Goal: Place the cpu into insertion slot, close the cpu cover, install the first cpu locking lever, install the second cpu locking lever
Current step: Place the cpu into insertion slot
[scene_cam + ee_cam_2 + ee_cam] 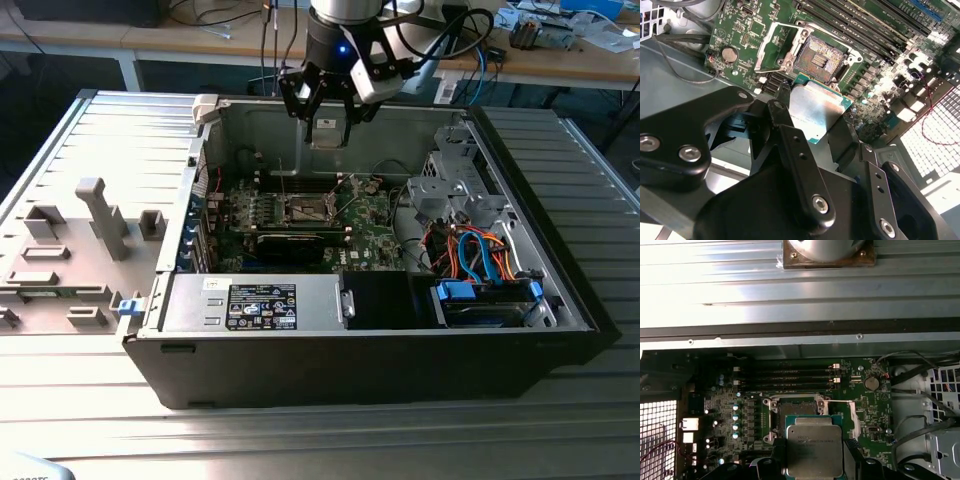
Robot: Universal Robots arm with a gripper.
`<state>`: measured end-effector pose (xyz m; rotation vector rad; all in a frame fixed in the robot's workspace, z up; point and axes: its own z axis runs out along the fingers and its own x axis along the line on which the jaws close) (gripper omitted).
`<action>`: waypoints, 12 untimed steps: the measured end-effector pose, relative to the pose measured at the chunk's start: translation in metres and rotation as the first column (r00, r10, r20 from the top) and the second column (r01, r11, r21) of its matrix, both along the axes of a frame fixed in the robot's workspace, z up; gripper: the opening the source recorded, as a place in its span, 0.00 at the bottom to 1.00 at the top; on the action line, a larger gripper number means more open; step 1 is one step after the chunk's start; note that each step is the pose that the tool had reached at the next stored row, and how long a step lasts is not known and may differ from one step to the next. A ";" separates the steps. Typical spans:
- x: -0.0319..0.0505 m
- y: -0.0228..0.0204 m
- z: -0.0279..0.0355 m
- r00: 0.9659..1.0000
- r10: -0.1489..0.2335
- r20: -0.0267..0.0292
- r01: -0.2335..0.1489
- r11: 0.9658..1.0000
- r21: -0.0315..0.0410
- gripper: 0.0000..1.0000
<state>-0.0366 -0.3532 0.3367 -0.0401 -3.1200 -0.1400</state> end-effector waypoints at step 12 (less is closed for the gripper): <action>-0.0002 -0.0020 -0.0046 1.000 0.000 0.000 0.000 1.000 0.000 0.54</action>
